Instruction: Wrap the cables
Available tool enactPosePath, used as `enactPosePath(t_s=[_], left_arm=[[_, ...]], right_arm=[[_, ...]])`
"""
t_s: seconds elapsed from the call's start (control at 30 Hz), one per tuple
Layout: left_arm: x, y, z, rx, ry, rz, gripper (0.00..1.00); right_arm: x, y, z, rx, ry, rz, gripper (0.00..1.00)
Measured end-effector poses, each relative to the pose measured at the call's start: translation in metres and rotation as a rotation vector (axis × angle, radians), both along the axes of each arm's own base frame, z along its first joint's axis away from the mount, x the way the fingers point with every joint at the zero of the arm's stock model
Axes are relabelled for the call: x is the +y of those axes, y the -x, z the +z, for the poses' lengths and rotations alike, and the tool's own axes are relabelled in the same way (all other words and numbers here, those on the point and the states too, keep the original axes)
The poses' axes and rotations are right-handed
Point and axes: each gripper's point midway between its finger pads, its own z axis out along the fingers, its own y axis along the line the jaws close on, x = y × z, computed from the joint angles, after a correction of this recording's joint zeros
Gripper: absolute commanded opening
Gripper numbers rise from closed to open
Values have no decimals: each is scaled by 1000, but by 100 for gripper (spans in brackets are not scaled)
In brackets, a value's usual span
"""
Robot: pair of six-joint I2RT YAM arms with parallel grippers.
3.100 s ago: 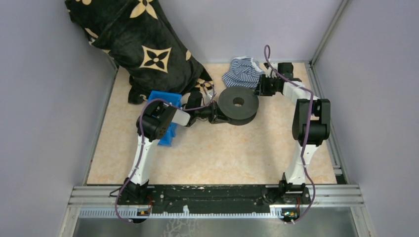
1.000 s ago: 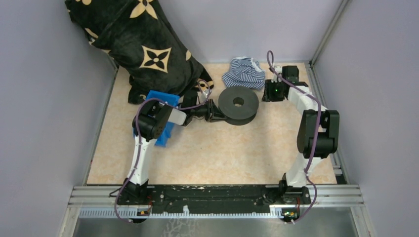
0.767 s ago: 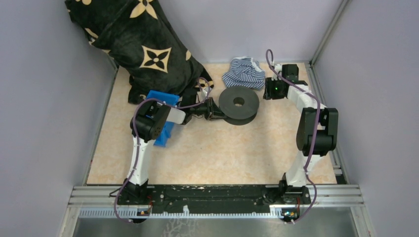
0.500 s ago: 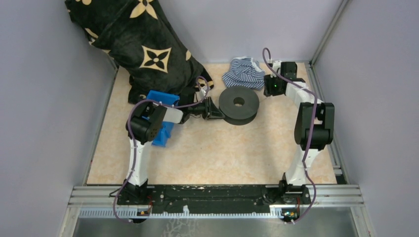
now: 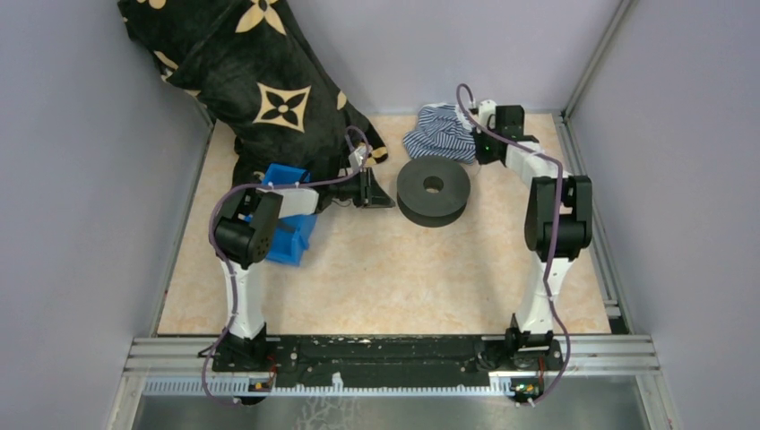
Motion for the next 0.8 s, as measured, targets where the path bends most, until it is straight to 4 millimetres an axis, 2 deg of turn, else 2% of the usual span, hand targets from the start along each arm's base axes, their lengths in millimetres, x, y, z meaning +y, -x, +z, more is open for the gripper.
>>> enactPosePath(t_s=[0.1,0.23,0.37,0.47,0.53,0.63,0.8], left_arm=[[7,-14,12,-73,-21,5,32],[11,-42,42,-207,-32,3,33],[10,-67,83,-337,-23,-12,35],[6,-80,118,-434,-3,-28,37],[5,-87,136,-493,11,-34,39],[3,-92,153,-564,23,-50,42],[-2,-103,157,-652,32,-99,53]], right_arm=[[15,-9,13,-35,-2,30,0],[42,-26,39,-106,0,92,0],[71,-42,57,-153,-11,154,0],[89,-49,60,-165,-28,200,0],[101,-49,57,-153,-46,232,0],[114,-40,51,-119,-75,277,0],[136,-27,51,-85,-133,345,0]])
